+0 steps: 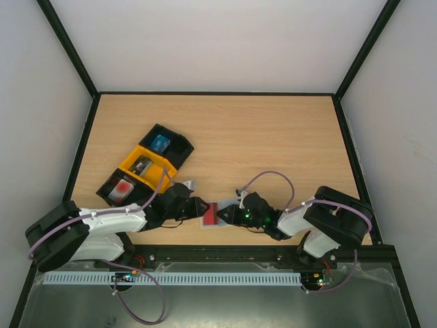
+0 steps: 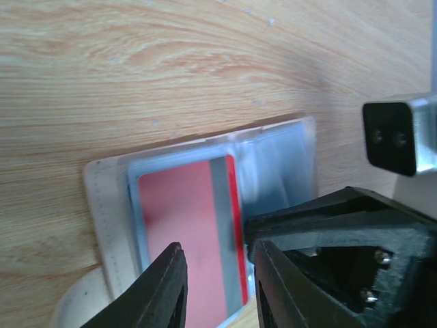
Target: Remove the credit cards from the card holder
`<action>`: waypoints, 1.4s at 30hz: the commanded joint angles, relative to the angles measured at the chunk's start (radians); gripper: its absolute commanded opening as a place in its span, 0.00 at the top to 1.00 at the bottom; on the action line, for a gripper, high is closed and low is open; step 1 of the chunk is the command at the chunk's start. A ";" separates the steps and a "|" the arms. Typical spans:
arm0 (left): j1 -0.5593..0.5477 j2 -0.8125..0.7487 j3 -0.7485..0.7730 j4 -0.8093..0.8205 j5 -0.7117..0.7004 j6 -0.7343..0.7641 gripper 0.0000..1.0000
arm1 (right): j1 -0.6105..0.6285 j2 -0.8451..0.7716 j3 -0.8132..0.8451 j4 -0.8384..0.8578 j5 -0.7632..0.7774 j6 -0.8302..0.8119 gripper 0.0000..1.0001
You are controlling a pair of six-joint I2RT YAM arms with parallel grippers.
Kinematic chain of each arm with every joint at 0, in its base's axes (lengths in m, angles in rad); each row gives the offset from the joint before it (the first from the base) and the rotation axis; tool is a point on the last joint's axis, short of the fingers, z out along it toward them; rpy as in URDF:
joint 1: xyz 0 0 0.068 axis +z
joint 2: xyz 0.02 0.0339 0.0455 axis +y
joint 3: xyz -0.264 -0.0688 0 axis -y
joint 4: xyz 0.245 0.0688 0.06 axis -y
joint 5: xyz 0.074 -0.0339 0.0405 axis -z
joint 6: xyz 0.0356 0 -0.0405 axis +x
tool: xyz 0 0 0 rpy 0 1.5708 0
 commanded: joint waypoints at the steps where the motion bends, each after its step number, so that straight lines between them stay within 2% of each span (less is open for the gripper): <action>1: -0.004 0.024 0.029 -0.089 -0.021 0.015 0.70 | -0.002 0.028 -0.004 0.054 -0.020 0.019 0.85; 4: -0.004 0.053 0.025 -0.067 -0.016 0.011 0.72 | -0.003 0.027 -0.010 0.059 -0.018 0.026 0.86; 9: -0.004 0.106 0.011 -0.012 0.016 0.009 0.89 | -0.002 0.022 -0.015 0.061 -0.020 0.025 0.87; 12: -0.006 0.126 -0.004 0.024 0.028 -0.004 0.95 | -0.003 0.019 -0.014 0.055 -0.014 0.023 0.88; 15: -0.006 0.136 -0.014 0.045 0.035 -0.011 0.97 | -0.002 0.023 -0.014 0.066 -0.019 0.029 0.88; 20: -0.006 0.134 -0.013 0.032 0.031 -0.014 0.97 | -0.003 0.018 -0.015 0.059 -0.013 0.032 0.88; 25: -0.006 0.040 0.016 -0.073 -0.013 -0.006 0.79 | -0.002 0.006 -0.013 0.037 -0.008 0.025 0.88; 27: -0.006 -0.002 0.028 -0.119 -0.032 0.005 0.75 | -0.002 0.010 -0.011 0.031 -0.011 0.021 0.88; 32: -0.005 -0.021 0.016 -0.133 -0.049 0.001 0.74 | -0.003 0.028 -0.014 0.056 -0.013 0.030 0.88; 42: -0.005 0.098 0.009 -0.052 -0.006 0.014 0.77 | -0.002 0.058 -0.015 0.078 -0.024 0.030 0.88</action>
